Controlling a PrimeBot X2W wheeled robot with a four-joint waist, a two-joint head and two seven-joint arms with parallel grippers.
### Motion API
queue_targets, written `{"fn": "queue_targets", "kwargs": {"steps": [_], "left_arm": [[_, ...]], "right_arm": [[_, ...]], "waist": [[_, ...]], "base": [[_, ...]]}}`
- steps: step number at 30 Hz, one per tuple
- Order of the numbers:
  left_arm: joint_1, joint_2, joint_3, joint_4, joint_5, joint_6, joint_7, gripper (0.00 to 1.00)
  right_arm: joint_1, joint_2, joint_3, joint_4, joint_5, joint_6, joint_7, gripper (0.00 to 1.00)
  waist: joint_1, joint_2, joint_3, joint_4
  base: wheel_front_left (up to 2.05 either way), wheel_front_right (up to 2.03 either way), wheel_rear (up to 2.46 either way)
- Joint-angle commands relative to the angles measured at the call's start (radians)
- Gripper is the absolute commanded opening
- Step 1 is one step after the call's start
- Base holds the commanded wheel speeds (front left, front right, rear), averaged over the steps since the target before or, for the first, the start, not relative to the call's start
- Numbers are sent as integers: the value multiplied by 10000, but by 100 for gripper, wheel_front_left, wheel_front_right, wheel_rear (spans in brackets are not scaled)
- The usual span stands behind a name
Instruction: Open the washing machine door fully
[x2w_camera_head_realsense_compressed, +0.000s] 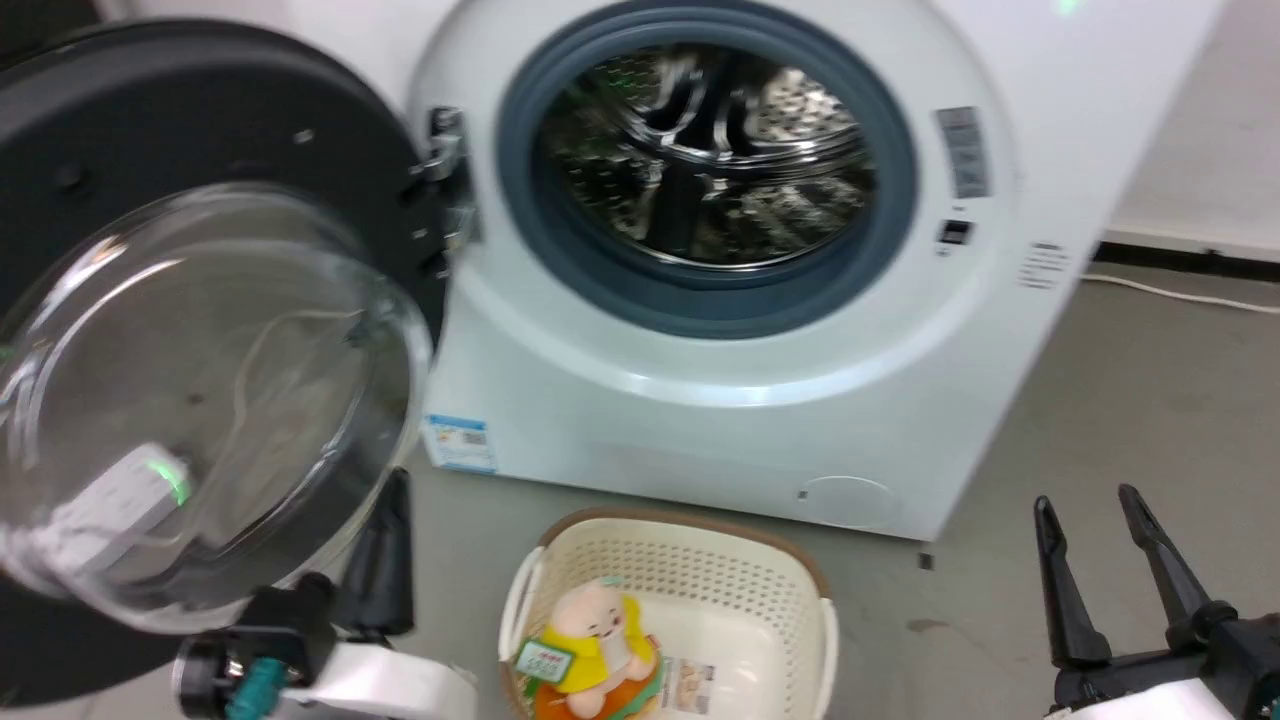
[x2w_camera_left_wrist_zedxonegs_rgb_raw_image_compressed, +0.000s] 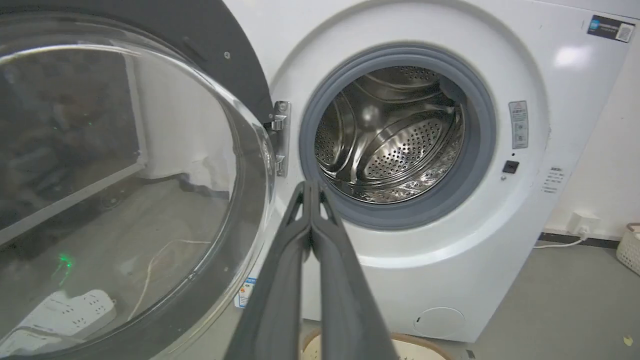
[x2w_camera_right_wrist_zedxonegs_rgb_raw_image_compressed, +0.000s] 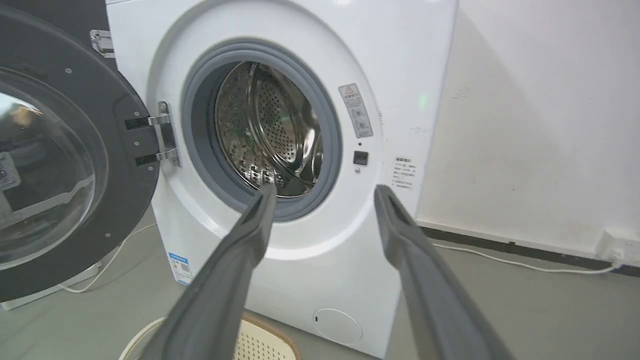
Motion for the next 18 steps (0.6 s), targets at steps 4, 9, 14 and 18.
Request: {"fn": "queue_targets", "kwargs": {"steps": [4, 9, 14, 18], "left_arm": [[270, -244, -201, 207, 317, -115, -43, 0], [462, -516, -173, 260, 674, -160, -43, 0], [591, -605, -213, 391, 1208, -260, -43, 100], [681, -730, -212, 580, 1423, -370, -43, 100]], "right_arm": [[192, 80, -66, -62, -82, 8, -44, 100], [249, 97, -52, -38, -32, 8, -44, 100], [273, 101, -68, 91, 81, 8, -45, 100], [236, 102, -49, 224, 146, 8, -45, 100]], "waist": [[0, 0, -76, -679], [0, 0, -48, -996], [0, 0, -22, -1133], [0, 0, -11, -1193]], "base": [[0, 0, 0], [0, 0, 0], [0, 0, 0], [0, 0, 0]]}}
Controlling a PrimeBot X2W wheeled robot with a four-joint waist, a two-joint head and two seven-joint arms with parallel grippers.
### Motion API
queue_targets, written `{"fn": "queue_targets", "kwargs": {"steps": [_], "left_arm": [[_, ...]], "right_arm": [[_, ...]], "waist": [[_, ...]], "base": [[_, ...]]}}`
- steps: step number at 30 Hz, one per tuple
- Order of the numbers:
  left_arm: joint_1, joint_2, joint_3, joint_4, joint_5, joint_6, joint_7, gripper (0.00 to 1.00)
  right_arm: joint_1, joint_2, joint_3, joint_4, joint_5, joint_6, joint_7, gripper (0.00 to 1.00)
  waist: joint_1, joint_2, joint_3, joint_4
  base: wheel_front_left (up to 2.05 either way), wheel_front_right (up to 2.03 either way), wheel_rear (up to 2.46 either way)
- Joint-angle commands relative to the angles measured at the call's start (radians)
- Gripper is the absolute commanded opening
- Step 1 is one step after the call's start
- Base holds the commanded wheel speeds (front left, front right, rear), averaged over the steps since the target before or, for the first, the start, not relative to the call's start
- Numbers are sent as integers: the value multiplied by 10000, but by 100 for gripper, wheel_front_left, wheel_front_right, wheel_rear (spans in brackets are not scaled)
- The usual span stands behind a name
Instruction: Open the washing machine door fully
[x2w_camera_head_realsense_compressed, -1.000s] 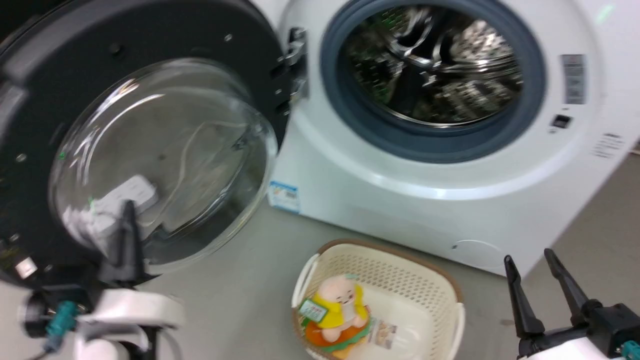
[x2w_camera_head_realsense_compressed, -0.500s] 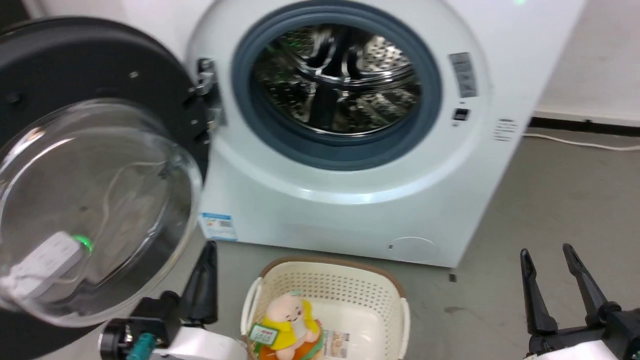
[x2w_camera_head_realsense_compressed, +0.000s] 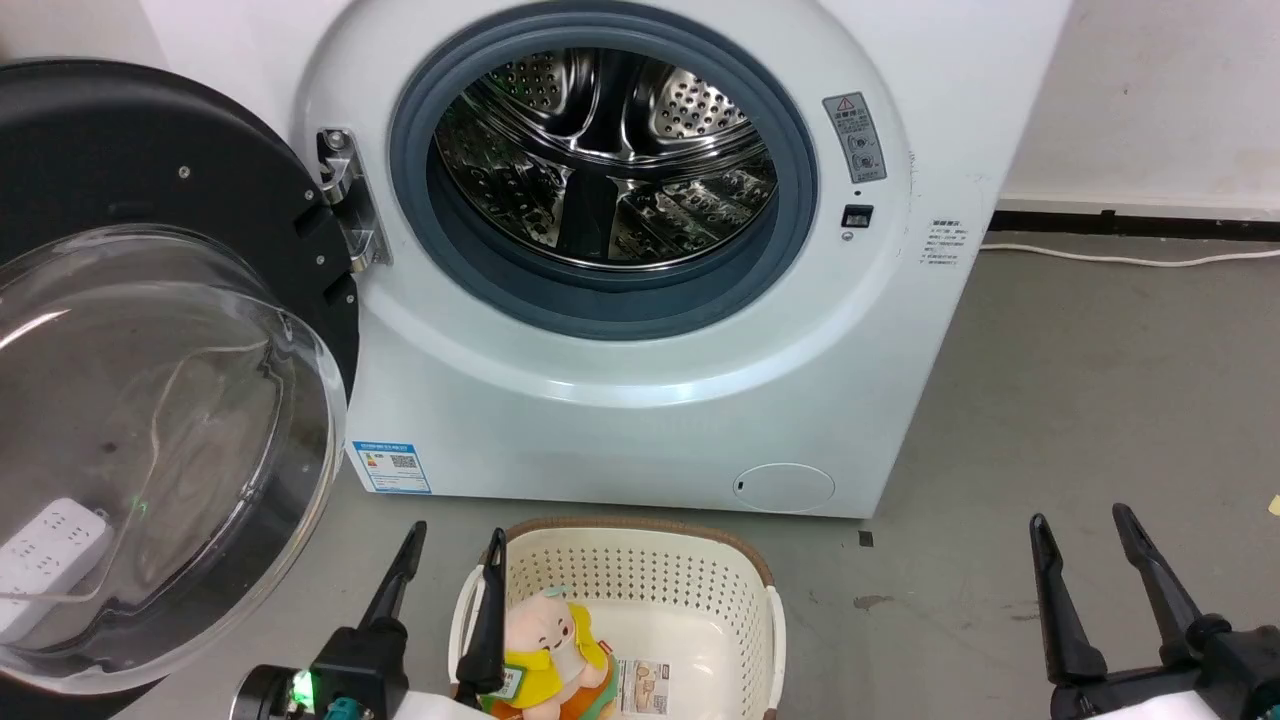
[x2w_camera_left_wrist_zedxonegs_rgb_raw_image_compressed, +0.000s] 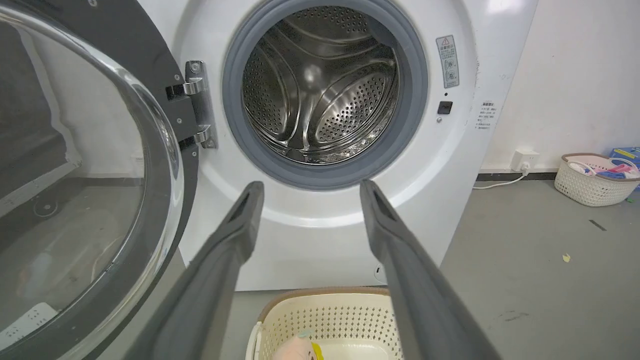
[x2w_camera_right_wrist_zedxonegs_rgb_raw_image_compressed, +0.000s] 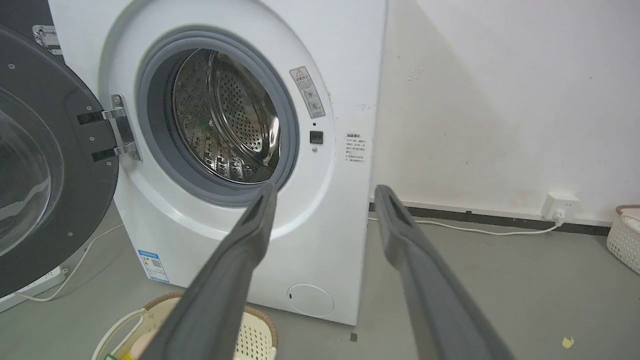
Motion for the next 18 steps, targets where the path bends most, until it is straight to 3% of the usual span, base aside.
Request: {"fn": "queue_targets", "kwargs": {"steps": [1, 18], "left_arm": [[149, -70, 3, 50, 98, -73, -43, 100], [38, -503, 302, 406, 334, -239, -43, 100]], "right_arm": [[47, 53, -1, 70, 40, 8, -45, 100], [21, 54, 59, 242, 44, 8, -45, 100]], "waist": [[0, 0, 0, -3], [0, 0, -44, 117]], "base": [[0, 0, 0], [0, 0, 0]]}}
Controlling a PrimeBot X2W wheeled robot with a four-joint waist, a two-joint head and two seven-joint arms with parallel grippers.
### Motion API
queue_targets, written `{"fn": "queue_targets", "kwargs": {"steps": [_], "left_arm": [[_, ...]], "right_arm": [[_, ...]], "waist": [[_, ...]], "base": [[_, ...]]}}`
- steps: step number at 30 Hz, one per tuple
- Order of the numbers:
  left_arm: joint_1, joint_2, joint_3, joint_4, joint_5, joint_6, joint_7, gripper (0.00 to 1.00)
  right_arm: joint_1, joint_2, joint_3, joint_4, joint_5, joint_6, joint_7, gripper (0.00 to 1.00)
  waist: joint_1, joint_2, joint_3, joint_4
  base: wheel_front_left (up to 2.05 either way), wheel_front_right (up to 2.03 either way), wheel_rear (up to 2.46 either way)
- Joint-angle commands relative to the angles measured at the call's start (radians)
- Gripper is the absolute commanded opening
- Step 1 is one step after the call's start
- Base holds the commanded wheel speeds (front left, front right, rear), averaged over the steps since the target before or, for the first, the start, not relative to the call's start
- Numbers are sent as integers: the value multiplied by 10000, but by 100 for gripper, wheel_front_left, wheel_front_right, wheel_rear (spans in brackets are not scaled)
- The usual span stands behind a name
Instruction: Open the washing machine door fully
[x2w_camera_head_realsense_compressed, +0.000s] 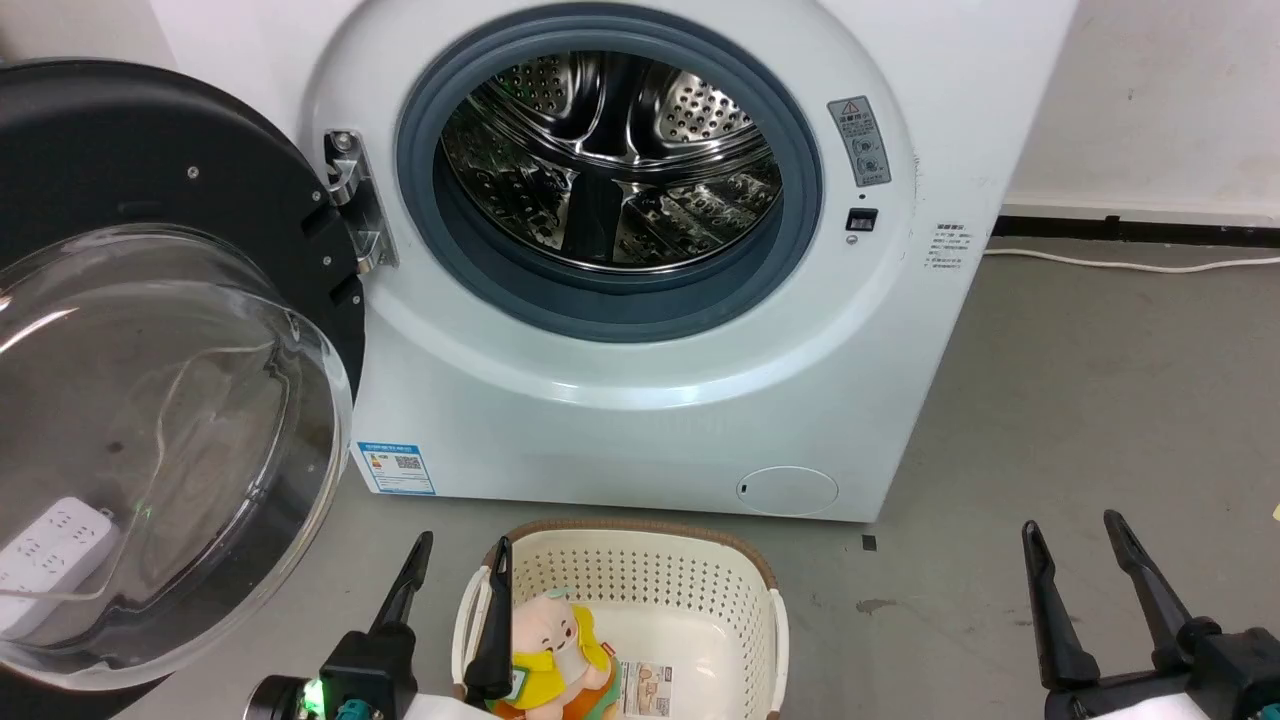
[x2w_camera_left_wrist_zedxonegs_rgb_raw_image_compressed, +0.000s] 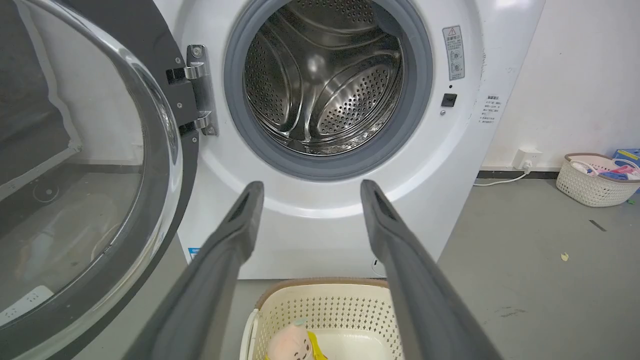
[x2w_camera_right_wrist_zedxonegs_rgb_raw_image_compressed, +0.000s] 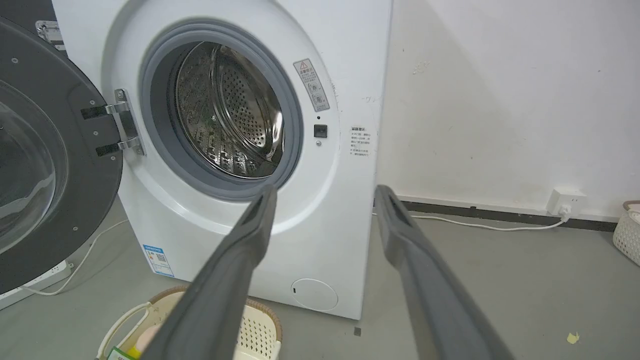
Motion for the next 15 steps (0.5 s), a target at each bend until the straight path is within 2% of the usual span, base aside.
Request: {"fn": "queue_targets", "kwargs": {"steps": [1, 15], "left_arm": [[-25, -12, 22, 33, 80, -70, -41, 100], [-52, -137, 221, 177, 169, -292, -41, 100]], "right_arm": [[21, 48, 8, 27, 42, 8, -45, 100], [14, 49, 85, 59, 63, 8, -45, 100]], "waist": [[0, 0, 3, 5], [0, 0, 4, 3]], "base": [[0, 0, 0], [0, 0, 0]]}}
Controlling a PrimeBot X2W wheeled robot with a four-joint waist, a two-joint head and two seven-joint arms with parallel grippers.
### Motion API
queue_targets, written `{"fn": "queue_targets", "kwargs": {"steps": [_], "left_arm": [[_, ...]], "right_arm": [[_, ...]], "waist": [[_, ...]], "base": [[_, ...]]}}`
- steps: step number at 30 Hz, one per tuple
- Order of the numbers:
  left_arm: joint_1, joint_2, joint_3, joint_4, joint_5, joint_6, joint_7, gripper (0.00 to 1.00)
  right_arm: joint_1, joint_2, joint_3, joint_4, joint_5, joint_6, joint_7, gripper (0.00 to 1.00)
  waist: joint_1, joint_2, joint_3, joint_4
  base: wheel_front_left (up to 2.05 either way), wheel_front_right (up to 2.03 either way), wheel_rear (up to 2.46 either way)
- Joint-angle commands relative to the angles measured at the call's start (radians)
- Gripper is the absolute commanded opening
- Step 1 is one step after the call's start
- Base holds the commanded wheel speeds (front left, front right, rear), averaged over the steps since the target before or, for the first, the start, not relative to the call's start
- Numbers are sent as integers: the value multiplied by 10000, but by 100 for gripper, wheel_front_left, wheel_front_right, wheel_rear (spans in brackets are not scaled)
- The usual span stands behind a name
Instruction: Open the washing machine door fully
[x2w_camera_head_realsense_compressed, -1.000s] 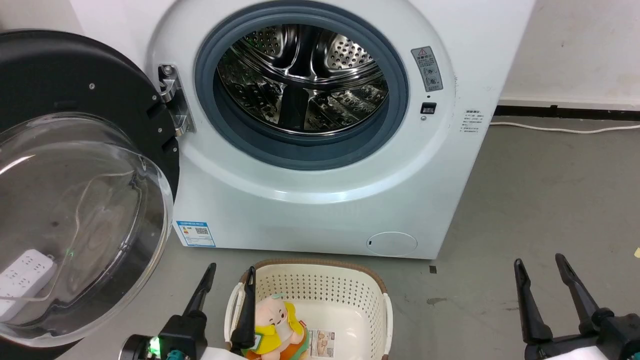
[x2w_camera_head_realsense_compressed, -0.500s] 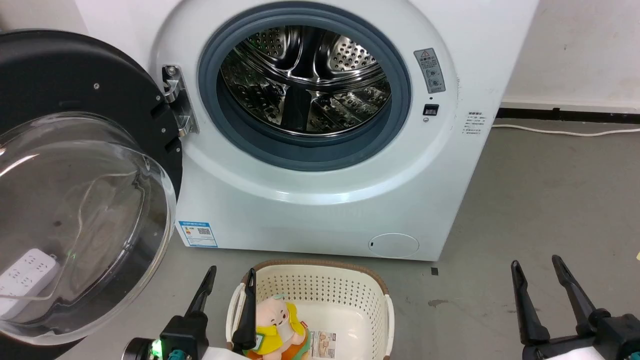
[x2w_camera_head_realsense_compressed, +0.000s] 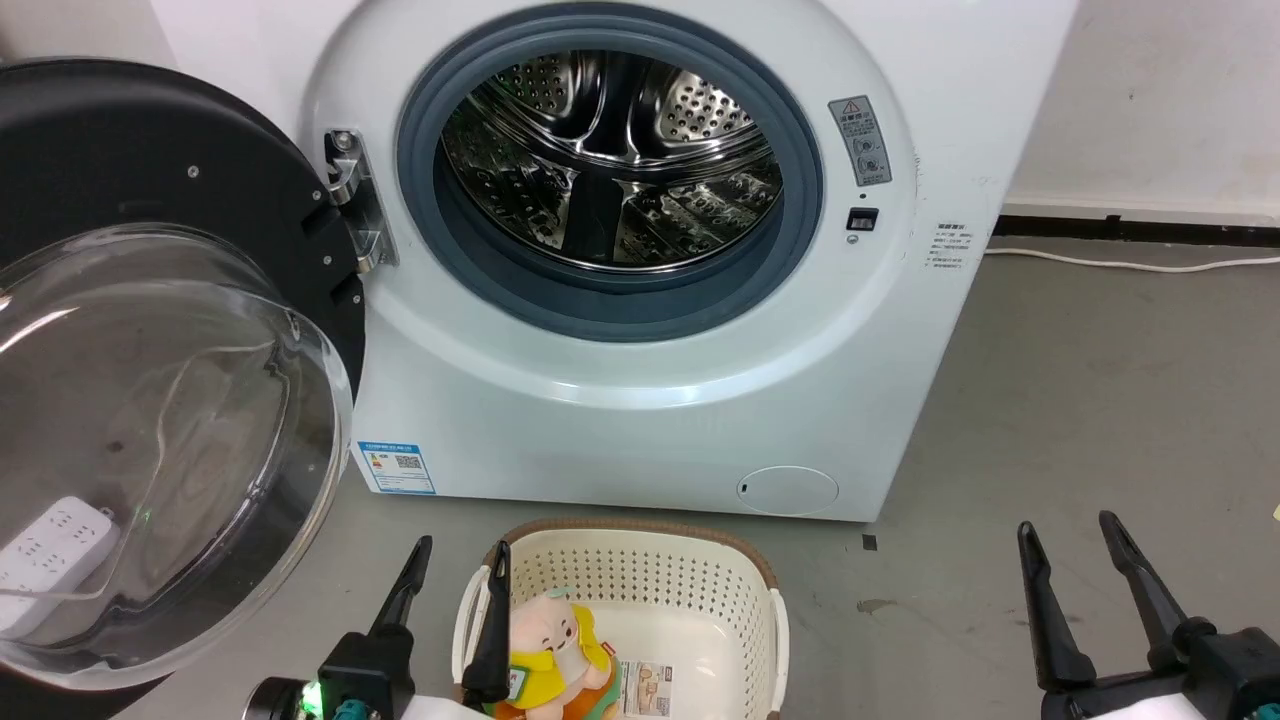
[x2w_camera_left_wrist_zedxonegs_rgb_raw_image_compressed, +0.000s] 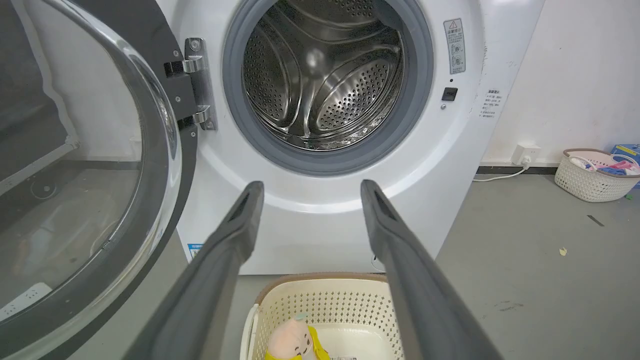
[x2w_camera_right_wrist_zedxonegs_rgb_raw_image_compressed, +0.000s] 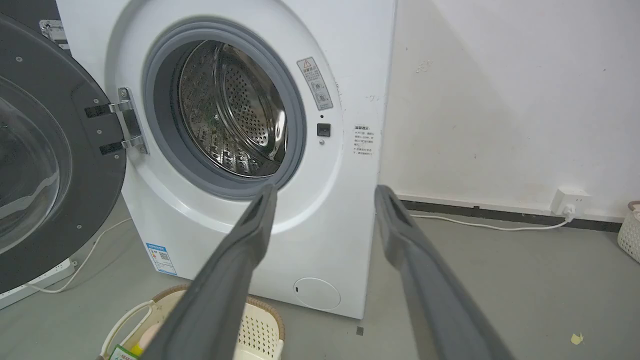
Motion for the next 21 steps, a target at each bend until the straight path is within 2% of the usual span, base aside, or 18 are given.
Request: {"fn": "queue_targets", "kwargs": {"steps": [1, 21], "left_arm": [[-54, -56, 50, 17, 72, -56, -43, 100], [-66, -149, 139, -5, 185, -189, -43, 100]], "right_arm": [[11, 49, 16, 40, 63, 8, -45, 100], [53, 49, 58, 42, 46, 8, -45, 100]], "waist": [[0, 0, -3, -2], [0, 0, 10, 64]], "base": [[0, 0, 0], [0, 0, 0]]}}
